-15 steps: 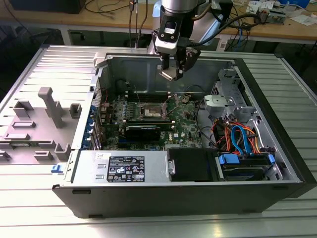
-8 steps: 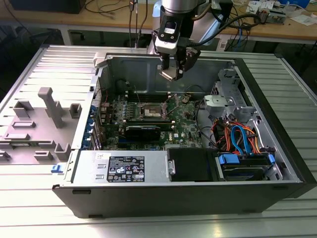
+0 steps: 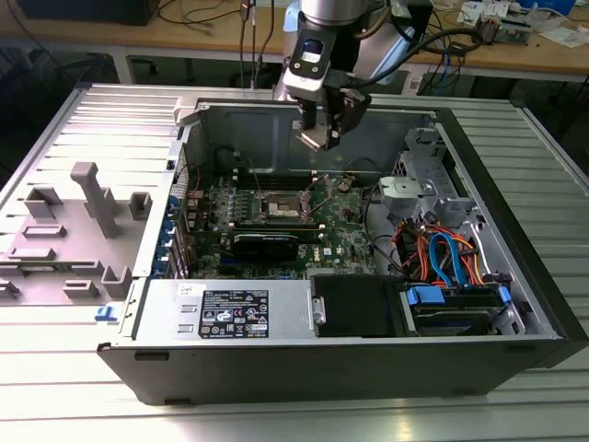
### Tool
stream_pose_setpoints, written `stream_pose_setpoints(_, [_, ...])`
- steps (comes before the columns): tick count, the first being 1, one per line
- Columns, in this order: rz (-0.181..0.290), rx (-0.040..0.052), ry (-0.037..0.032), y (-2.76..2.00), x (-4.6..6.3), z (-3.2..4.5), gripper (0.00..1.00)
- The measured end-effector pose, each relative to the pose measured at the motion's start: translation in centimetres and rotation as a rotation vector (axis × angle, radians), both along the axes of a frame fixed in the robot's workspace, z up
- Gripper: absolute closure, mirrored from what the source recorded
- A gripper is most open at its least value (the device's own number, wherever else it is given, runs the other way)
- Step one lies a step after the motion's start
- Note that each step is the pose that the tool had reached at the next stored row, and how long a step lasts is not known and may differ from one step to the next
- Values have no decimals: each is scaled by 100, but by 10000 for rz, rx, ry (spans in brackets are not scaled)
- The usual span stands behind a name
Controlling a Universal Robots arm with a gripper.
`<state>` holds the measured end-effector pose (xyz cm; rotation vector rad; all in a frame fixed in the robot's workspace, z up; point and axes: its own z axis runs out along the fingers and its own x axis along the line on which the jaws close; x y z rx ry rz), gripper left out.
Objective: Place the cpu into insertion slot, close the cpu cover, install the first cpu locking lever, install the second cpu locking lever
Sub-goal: 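Place the cpu into insertion slot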
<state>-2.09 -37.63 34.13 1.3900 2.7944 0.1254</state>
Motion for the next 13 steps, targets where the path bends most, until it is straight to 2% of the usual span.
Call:
stream_pose_setpoints(4, [-410,1,0,-1,0,-3,45])
stream_pose_setpoints(13, [-415,0,0,0,0,-3,45])
